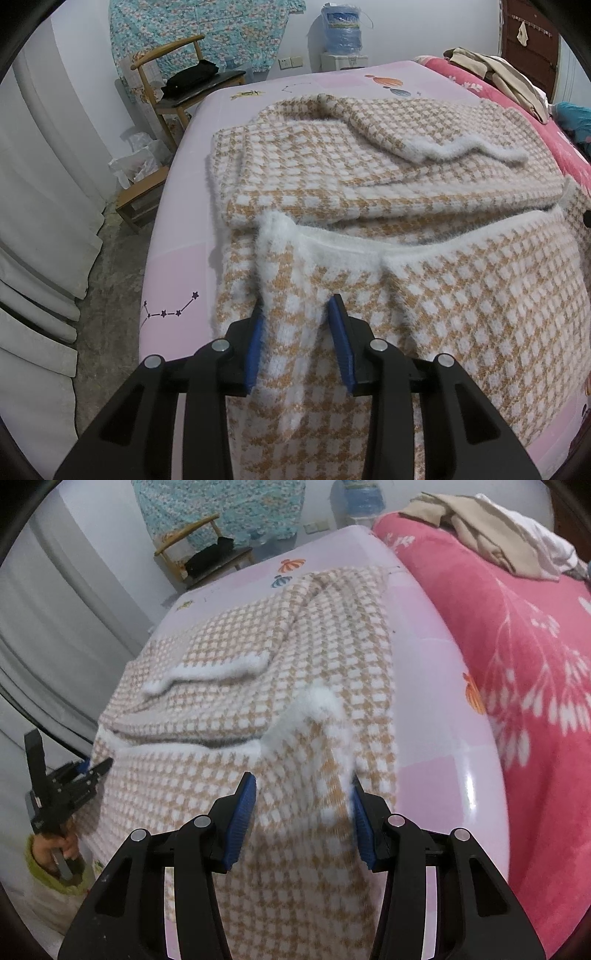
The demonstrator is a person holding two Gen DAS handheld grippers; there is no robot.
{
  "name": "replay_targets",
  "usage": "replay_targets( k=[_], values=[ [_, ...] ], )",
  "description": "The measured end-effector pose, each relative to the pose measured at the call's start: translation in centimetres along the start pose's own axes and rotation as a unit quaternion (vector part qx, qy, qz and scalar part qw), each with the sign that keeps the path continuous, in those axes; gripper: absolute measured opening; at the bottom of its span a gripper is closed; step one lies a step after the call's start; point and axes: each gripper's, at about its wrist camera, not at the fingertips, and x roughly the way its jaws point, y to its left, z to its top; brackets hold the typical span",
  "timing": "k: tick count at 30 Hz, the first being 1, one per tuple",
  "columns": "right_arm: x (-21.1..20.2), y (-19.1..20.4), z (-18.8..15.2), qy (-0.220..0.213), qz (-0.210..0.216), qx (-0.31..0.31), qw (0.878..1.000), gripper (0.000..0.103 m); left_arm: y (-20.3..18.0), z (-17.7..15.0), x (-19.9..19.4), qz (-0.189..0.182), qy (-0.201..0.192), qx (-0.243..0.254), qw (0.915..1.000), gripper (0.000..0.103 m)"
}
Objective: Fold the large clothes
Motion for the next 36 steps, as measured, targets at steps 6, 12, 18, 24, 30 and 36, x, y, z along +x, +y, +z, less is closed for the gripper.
replay_targets(
  k=[6,12,18,24,30,36],
  values=[
    [0.5,-1.4,-0.2,0.011,0.035,0.027,0.999,0.033,-0.1,-0.1,-0.1,0.003,0.001,0.000,1.0000,0.033],
    [-0.6,-1.4,-1.2,0.020,0.033,0.015,0.999,0.027,-0.3,-0.2,0.0,0.006,0.000,0.001,1.0000,0.033],
    [-0.2,-1.0,-0.8,0.014,0.030,0.004,0.999,0.024,-0.5,0.0,0.0,0.007,0.001,0.001,1.0000,0.034],
    [1.3,-0.9,0.3,0.016,0.015,0.004,1.000,0.024,-0.6,-0.1,0.0,0.008,0.000,0.000,1.0000,0.034],
    [1.2,-0.7,-0.2,0.022,0.014,0.006,1.000,0.024,-0.6,-0.1,0.0,0.009,-0.001,-0.001,1.0000,0.034],
    [1.0,0.9,-1.1,0.021,-0.020,-0.026,0.999,0.024,-0.7,-0.2,0.0,0.010,-0.001,-0.001,1.0000,0.034]
  ],
)
